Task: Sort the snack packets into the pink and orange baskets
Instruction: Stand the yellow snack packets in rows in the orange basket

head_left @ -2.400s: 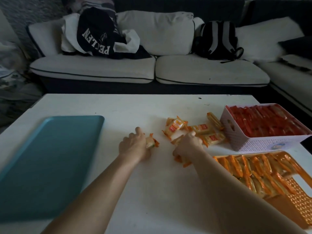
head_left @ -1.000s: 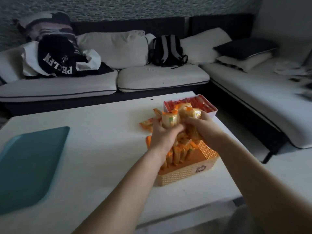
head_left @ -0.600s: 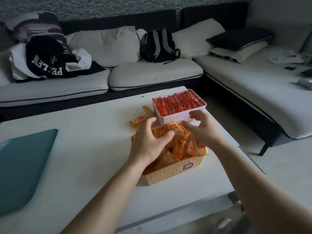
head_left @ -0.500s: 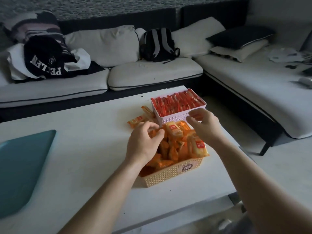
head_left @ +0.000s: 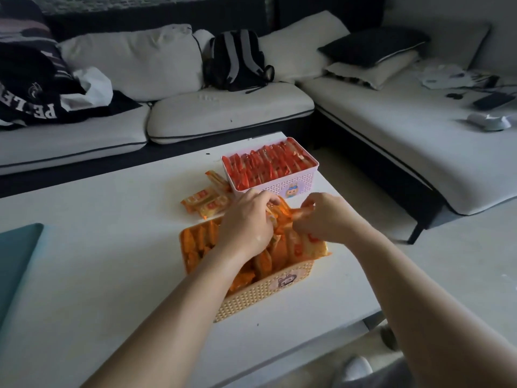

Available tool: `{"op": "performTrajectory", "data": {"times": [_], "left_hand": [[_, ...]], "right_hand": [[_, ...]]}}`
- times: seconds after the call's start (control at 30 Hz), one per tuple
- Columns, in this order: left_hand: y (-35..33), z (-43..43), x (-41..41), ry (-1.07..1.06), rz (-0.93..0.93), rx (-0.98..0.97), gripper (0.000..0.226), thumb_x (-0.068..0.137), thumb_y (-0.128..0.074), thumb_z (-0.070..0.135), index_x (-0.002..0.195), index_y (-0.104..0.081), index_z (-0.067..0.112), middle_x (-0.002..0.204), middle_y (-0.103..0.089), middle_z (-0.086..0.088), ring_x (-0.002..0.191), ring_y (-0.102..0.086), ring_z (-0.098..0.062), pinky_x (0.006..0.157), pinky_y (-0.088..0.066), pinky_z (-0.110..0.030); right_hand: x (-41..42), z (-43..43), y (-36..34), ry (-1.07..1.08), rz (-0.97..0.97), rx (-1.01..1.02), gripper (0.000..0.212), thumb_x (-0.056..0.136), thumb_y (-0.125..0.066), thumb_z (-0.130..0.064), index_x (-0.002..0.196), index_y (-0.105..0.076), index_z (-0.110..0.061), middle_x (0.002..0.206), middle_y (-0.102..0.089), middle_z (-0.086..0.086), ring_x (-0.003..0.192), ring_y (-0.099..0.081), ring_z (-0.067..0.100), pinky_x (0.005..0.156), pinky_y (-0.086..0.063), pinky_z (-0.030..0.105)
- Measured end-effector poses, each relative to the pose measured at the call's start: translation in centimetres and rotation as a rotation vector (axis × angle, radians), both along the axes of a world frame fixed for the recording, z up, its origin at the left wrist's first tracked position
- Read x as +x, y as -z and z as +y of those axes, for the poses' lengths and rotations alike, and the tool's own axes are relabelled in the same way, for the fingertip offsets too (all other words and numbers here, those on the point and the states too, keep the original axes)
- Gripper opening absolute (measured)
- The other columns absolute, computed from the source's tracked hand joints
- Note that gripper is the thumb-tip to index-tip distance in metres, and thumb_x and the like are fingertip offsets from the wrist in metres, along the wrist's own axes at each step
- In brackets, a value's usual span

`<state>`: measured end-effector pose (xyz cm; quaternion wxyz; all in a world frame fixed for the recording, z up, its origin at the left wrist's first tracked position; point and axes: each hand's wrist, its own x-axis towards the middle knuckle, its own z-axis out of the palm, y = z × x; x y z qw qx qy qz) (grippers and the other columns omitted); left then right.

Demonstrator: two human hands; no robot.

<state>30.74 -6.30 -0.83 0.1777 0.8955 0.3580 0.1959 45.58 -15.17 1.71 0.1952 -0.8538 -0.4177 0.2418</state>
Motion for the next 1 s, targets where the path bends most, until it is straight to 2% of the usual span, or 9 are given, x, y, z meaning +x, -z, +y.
{"op": "performTrajectory", "data": {"times": [0.1, 0.23, 0.33, 0.47, 0.57, 0.63, 0.73, 0.87, 1.0], "left_hand": [[-0.4, 1.1, 0.4, 0.120, 0.211, 0.003, 0.053, 0.091, -0.060, 0.008, 0.138, -0.052, 0.030, 0.150, -0.047, 0.009, 0.142, -0.035, -0.017, 0.116, -0.030, -0.036], [-0.2, 2.4, 0.1, 0.217, 0.488, 0.025, 0.069, 0.086, -0.058, 0.005, 0.142, -0.045, 0.044, 0.156, -0.037, 0.014, 0.148, -0.021, -0.018, 0.123, -0.018, -0.043], [-0.1, 2.9, -1.1, 0.222, 0.513, 0.075, 0.065, 0.086, -0.061, 0.006, 0.135, -0.052, 0.047, 0.147, -0.041, 0.013, 0.142, -0.024, -0.019, 0.121, -0.016, -0.042], [-0.4, 3.5, -3.5, 0.183, 0.533, 0.099, 0.060, 0.086, -0.067, 0.012, 0.137, -0.052, 0.040, 0.148, -0.041, 0.011, 0.142, -0.027, -0.019, 0.120, -0.019, -0.041], [-1.2, 3.9, -4.8, 0.145, 0.533, 0.051, 0.056, 0.083, -0.068, 0.018, 0.135, -0.053, 0.036, 0.146, -0.045, 0.011, 0.142, -0.032, -0.018, 0.122, -0.020, -0.042], [-1.7, 4.0, -5.2, 0.118, 0.462, 0.011, 0.047, 0.081, -0.067, 0.025, 0.126, -0.056, 0.035, 0.134, -0.053, 0.011, 0.133, -0.043, -0.018, 0.119, -0.029, -0.042], [-1.9, 3.3, -4.5, 0.157, 0.340, -0.075, 0.043, 0.078, -0.063, 0.035, 0.120, -0.058, 0.031, 0.120, -0.057, 0.012, 0.119, -0.051, -0.016, 0.103, -0.045, -0.040], [-1.3, 1.2, -2.4, 0.290, 0.420, -0.115, 0.044, 0.075, -0.063, 0.035, 0.118, -0.062, 0.027, 0.117, -0.058, 0.009, 0.116, -0.052, -0.016, 0.098, -0.048, -0.038], [0.0, 0.0, -1.6, 0.328, 0.449, -0.108, 0.031, 0.077, -0.063, 0.034, 0.107, -0.059, 0.028, 0.113, -0.059, 0.008, 0.116, -0.052, -0.017, 0.103, -0.044, -0.036]], "right_hand": [[2.1, -0.3, -0.3, 0.211, 0.289, 0.257, 0.026, 0.088, -0.065, -0.033, 0.110, -0.060, -0.021, 0.095, -0.068, -0.001, 0.083, -0.067, 0.013, 0.060, -0.055, 0.029], [3.2, 0.0, 0.4, 0.294, 0.547, 0.511, 0.030, 0.092, -0.068, -0.022, 0.120, -0.061, -0.014, 0.107, -0.070, 0.006, 0.095, -0.071, 0.018, 0.074, -0.062, 0.032], [2.8, 0.8, 0.8, 0.259, 0.510, 0.600, 0.038, 0.087, -0.076, -0.018, 0.122, -0.060, -0.018, 0.111, -0.065, 0.004, 0.098, -0.069, 0.019, 0.080, -0.063, 0.034], [2.4, 1.5, 1.0, 0.119, 0.281, 0.461, 0.051, 0.083, -0.081, -0.016, 0.124, -0.054, -0.030, 0.111, -0.060, -0.003, 0.089, -0.066, 0.012, 0.054, -0.053, 0.017], [2.3, 1.5, 1.2, -0.034, 0.131, 0.335, 0.050, 0.082, -0.082, -0.021, 0.120, -0.052, -0.036, 0.112, -0.061, -0.007, 0.093, -0.066, 0.014, 0.063, -0.057, 0.019], [2.3, 1.4, 1.2, -0.099, 0.096, 0.292, 0.049, 0.083, -0.080, -0.022, 0.121, -0.053, -0.036, 0.112, -0.060, -0.009, 0.096, -0.066, 0.015, 0.068, -0.058, 0.020], [2.5, 1.1, 0.8, -0.130, 0.135, 0.278, 0.043, 0.085, -0.076, -0.019, 0.121, -0.055, -0.033, 0.109, -0.061, -0.011, 0.098, -0.065, 0.015, 0.074, -0.059, 0.022], [3.0, 0.7, 0.6, -0.129, 0.243, 0.269, 0.032, 0.089, -0.068, -0.013, 0.116, -0.060, -0.028, 0.111, -0.063, -0.007, 0.100, -0.064, 0.014, 0.075, -0.057, 0.023], [3.3, 0.6, 0.3, -0.014, 0.273, 0.435, 0.033, 0.089, -0.065, -0.008, 0.117, -0.059, -0.025, 0.114, -0.062, -0.002, 0.103, -0.062, 0.019, 0.083, -0.060, 0.035]]}}
